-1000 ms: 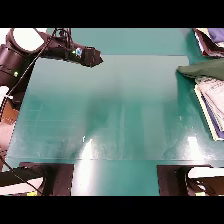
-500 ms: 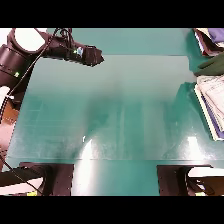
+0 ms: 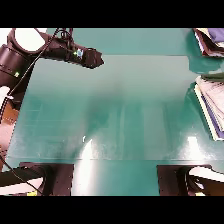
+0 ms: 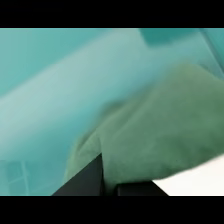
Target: Fold the shirts.
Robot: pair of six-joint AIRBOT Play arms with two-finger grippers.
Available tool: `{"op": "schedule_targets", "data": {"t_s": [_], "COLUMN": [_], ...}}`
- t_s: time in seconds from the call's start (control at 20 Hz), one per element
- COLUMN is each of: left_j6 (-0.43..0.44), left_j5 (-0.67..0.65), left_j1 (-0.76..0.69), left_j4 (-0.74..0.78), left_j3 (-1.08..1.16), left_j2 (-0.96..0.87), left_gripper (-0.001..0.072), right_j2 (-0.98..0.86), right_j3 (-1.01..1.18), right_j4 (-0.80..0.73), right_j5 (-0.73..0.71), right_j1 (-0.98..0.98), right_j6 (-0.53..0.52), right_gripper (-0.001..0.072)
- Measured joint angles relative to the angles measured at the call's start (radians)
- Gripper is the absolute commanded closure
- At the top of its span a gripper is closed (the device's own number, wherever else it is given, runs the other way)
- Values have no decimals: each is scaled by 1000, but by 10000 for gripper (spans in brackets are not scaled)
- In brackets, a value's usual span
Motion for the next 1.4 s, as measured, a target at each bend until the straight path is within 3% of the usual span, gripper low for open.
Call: {"op": "schedule_targets", "data": {"t_s": [0.05, 0.1, 0.15, 0.5, 0.7, 0.85, 1.05, 1.1, 1.2, 1.25, 1.4], "left_j6": [0, 0, 0, 0, 0, 0, 0, 0, 0, 0, 0], "left_j5": [-2, -4, -6, -10, -9, -9, -9, -9, -8, -6, 3], "left_j1": [0, 0, 0, 0, 0, 0, 0, 0, 0, 0, 0], "left_j4": [0, 0, 0, 0, 0, -1, -2, -3, -4, -4, -4], "left_j3": [0, 0, 0, 0, 0, 0, 0, 0, 0, 0, 0], "left_j2": [0, 0, 0, 0, 0, 0, 0, 0, 0, 0, 0], "left_gripper": [680, 681, 681, 680, 680, 680, 680, 680, 680, 680, 680], "right_j2": [30, 55, 81, 203, 224, 229, 231, 231, 231, 231, 231], "right_j3": [-50, -97, -145, -359, -372, -372, -372, -372, -372, -372, -372], "right_j4": [-31, -69, -109, -203, -105, -20, -2, -7, -15, -18, -22], "right_j5": [11, 18, 26, 46, 38, 25, -40, -60, -93, -106, -129], "right_j1": [-25, -48, -74, -190, -114, 52, 320, 385, 489, 530, 620], "right_j6": [0, 0, 0, 3, 8, 10, 11, 11, 11, 11, 11], "right_gripper": [420, 264, 217, 219, 220, 286, 287, 340, 614, 696, 695]}}
